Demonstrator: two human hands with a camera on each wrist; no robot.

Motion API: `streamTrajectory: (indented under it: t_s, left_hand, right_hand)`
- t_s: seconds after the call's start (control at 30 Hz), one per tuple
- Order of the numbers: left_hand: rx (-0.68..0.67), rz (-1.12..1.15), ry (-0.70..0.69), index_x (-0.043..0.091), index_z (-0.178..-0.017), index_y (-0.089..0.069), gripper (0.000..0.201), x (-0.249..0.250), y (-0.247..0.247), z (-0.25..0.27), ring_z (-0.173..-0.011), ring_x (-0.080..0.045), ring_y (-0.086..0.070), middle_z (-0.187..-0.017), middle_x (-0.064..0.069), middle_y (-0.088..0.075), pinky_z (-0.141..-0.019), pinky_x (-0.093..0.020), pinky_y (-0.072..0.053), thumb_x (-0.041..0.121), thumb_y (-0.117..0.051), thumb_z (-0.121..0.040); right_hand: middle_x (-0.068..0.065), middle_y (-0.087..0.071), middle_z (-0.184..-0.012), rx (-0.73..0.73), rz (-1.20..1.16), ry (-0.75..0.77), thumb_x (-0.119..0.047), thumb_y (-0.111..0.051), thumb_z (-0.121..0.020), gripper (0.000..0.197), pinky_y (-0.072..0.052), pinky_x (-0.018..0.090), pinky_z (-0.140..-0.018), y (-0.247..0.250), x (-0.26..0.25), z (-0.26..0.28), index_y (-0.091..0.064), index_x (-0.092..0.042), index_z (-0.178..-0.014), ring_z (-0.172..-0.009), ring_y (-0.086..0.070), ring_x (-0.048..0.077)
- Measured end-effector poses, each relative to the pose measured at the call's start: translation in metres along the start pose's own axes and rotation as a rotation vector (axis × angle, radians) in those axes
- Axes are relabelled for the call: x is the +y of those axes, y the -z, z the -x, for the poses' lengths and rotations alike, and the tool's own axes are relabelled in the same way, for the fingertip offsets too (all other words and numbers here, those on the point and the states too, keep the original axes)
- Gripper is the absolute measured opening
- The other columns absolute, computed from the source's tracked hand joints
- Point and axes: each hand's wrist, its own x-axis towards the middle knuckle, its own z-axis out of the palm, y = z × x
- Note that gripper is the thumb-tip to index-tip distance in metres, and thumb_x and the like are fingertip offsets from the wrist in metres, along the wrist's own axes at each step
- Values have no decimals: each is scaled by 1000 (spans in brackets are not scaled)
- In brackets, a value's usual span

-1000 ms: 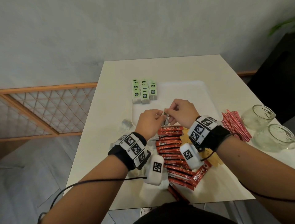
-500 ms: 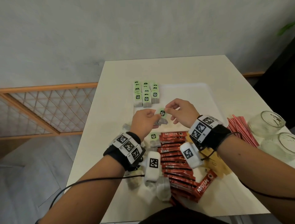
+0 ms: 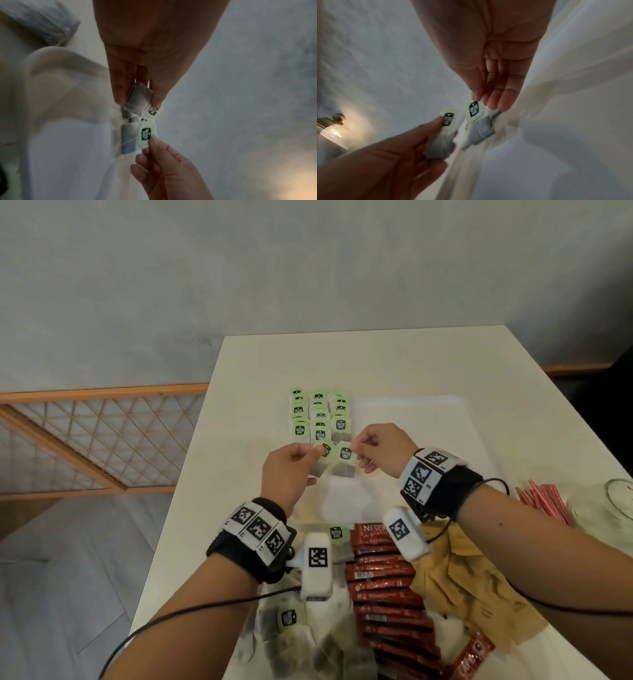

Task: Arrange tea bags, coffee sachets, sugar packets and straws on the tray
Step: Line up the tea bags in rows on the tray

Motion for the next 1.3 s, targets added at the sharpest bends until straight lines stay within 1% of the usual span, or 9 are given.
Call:
streamTrajectory:
  t_s: [0.1, 0.2, 0.33, 0.47, 0.57, 0.73, 1.03, 1.2, 1.3]
  left_hand:
    - [44, -27, -8, 21, -79, -75, 14, 0, 10, -14, -78, -16, -67, -84, -2, -74, -72, -34, -58, 32, -72, -87]
    - [85, -12, 16, 22, -87, -77, 13, 1, 20, -27, -86, -17, -68, -87, 0, -75, -70, -31, -58, 31, -68, -90]
    - [116, 25, 73, 21, -91, -74, 13, 0, 29, -39, -95, -25, -69, -97, -6, -74, -70, -32, -57, 22, -61, -94]
    - [100, 7, 70, 15, -94, -74, 12, -2, 31, -41, -84, -18, -65, -88, -1, -71, -70, -31, -57, 19, -63, -93]
    - [111, -59, 40, 16, -96, -75, 11, -6, 34, -42, -77, -12, -63, -80, 4, -69, -73, -32, -55, 21, -67, -91]
    - [46, -220, 25, 12, -97, -75, 14, -13, 38, -45, -69, -12, -63, -81, 0, -73, -76, -30, -52, 22, -73, -87]
    - [44, -390, -22, 21, -92, -72, 9, -5, 40, -68, -83, -18, -67, -89, 1, -72, -81, -29, -52, 23, -76, -84]
    - [20, -516, -63, 18, -117, -66, 36, 3, 45, -59, -98, -15, -60, -104, 2, -65, -87, -27, -46, 26, -76, -84]
    - [9, -601, -161, 21, -116, -66, 36, 12, 46, -38, -101, -16, -60, -109, 2, -64, -90, -34, -50, 27, -76, -83]
  right_hand:
    - [4, -65, -69, 35, 72, -28, -7, -62, -92, 13, -53, 18, -50, 1, 2, -21, -64, -11, -80, -55, -59, 13]
    - [0, -65, -67, 84, 120, -11, -7, -63, -91, 13, -52, 19, -52, 1, 1, -42, -65, -14, -80, -56, -60, 12]
    - [5, -69, -70, 85, 133, 16, -11, -67, -89, 8, -60, 33, -65, -2, -3, -56, -68, -14, -82, -63, -66, 22]
    - [-1, -64, -67, 87, 150, 36, -13, -67, -89, 5, -61, 43, -70, -3, -7, -57, -69, -12, -84, -73, -70, 32]
    - [-1, -63, -74, 92, 111, 30, -17, -69, -87, 8, -61, 40, -67, -3, -7, -52, -69, -11, -92, -70, -68, 28]
    - [-2, -61, -75, 83, 77, 7, -19, -70, -86, 16, -59, 34, -63, -2, -1, -44, -66, -12, -101, -62, -61, 19]
    - [-2, -63, -77, 106, 92, 12, -17, -69, -87, 15, -60, 36, -64, 1, 2, -35, -66, -13, -101, -62, -62, 19]
    - [0, -65, -85, 139, 94, 36, -19, -71, -86, 21, -60, 35, -63, 14, -4, -20, -62, -15, -105, -61, -63, 19]
    - [-2, -65, -85, 105, 103, 62, -19, -72, -85, 21, -58, 31, -60, 18, -8, 3, -63, -15, -104, -62, -63, 16]
